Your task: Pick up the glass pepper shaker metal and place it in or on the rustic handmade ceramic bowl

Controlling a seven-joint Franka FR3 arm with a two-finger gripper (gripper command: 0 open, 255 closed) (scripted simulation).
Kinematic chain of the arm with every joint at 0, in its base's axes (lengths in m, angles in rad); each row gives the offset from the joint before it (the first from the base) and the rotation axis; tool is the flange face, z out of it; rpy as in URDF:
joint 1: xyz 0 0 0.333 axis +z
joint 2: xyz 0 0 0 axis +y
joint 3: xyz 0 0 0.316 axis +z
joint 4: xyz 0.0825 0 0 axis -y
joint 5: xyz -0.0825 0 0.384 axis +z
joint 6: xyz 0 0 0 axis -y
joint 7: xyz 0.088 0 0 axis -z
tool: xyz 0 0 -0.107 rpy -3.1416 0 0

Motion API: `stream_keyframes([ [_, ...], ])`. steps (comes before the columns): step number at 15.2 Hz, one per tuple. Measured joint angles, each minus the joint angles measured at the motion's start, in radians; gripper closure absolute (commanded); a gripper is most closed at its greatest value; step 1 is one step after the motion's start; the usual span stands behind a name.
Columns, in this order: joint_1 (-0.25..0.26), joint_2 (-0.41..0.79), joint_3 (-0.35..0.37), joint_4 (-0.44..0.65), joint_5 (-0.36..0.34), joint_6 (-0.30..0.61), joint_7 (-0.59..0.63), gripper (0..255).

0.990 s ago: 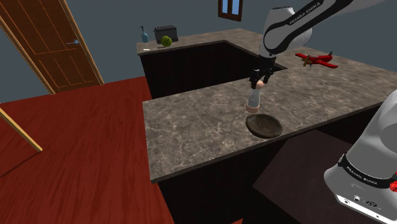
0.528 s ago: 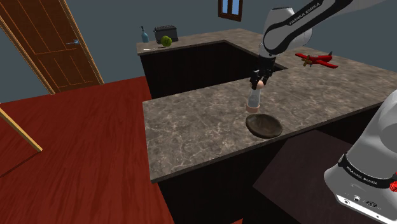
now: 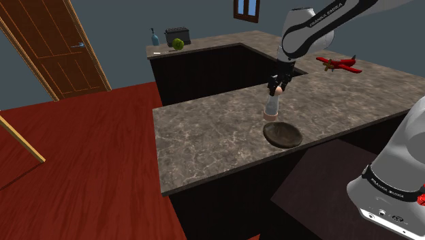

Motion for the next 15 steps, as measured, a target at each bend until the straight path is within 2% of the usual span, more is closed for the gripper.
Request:
stream_keyframes([
  [4,-0.001,-0.017,0.002,0.011,-0.005,-0.028,0.004,255],
  [15,-0.004,-0.089,0.012,0.098,-0.021,-0.186,0.019,255],
])
